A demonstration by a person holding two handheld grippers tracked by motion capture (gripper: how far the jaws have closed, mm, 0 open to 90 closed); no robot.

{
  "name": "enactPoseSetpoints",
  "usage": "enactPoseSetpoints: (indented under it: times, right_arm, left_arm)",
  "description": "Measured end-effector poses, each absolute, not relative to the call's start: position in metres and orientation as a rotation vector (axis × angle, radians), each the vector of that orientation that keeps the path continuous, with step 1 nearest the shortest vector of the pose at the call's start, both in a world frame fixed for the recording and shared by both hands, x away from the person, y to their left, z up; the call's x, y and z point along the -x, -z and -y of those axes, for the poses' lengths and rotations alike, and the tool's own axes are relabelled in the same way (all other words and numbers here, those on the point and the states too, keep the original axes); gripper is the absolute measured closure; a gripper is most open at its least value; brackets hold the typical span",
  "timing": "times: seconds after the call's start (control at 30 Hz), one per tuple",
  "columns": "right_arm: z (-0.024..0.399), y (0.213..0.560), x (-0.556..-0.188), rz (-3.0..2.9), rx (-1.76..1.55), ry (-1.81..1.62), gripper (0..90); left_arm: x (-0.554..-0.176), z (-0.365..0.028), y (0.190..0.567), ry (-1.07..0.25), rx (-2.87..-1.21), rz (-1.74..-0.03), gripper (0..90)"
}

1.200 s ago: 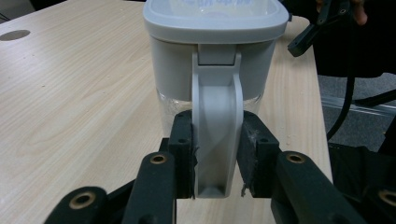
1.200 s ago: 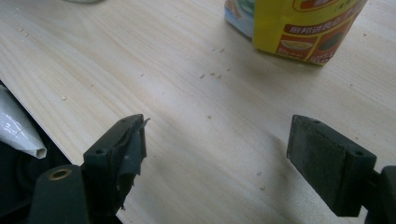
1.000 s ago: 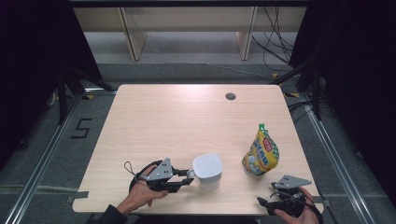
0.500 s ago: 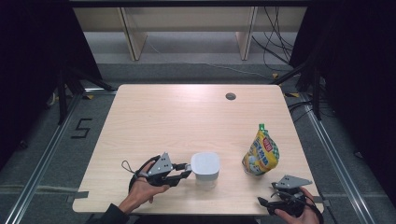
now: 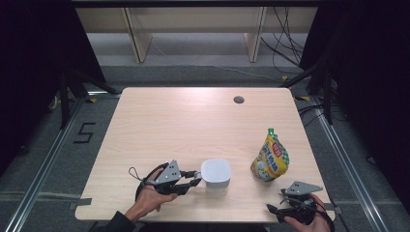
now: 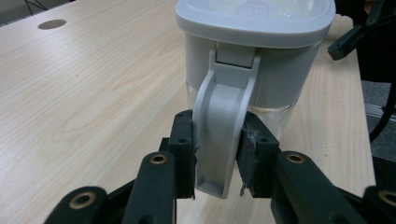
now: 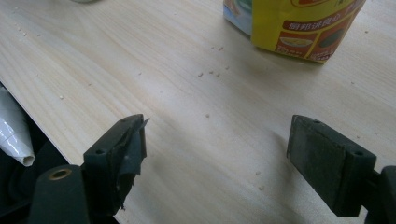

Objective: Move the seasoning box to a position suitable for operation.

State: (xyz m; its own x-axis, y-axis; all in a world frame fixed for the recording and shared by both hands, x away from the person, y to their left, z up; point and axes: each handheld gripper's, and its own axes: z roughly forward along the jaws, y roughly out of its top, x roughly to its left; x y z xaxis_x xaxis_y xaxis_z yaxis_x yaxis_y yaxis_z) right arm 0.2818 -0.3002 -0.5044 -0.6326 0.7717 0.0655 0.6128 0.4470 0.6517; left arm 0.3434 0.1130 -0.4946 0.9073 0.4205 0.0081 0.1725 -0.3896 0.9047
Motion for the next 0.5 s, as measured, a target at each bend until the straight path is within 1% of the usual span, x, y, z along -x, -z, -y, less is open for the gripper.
enactPoseSetpoints:
  times: [0.07,0.1,0.27,0.33,0.4,0.43,0.47,0.5]
  right_arm:
    - [0.300,0.504,-0.282,-2.457,-1.204,-0.958,20.7]
    - [0.300,0.504,-0.282,-2.457,-1.205,-0.957,20.7]
    - [0.300,0.504,-0.281,-2.459,-1.203,-0.956,20.7]
    - [0.303,0.505,-0.285,-2.469,-1.114,-0.962,20.7]
    - [0.302,0.505,-0.284,-2.472,-1.157,-0.961,20.7]
    - [0.302,0.504,-0.284,-2.472,-1.157,-0.954,20.7]
    - [0.301,0.504,-0.282,-2.464,-1.169,-0.957,20.7]
    - [0.301,0.504,-0.282,-2.464,-1.169,-0.957,20.7]
  left_arm:
    - [-0.342,-0.111,0.495,-0.269,-1.964,-0.453,68.5]
    - [-0.343,-0.110,0.495,-0.270,-1.960,-0.430,68.5]
    - [-0.343,-0.109,0.494,-0.266,-1.971,-0.439,68.3]
    - [-0.343,-0.110,0.493,-0.254,-1.978,-0.453,67.6]
    - [-0.343,-0.111,0.491,-0.237,-1.983,-0.462,57.3]
    - [-0.344,-0.112,0.489,-0.223,-1.979,-0.475,57.3]
    - [-0.344,-0.115,0.485,-0.243,-1.990,-0.490,47.1]
    - [-0.344,-0.115,0.485,-0.243,-1.990,-0.490,46.9]
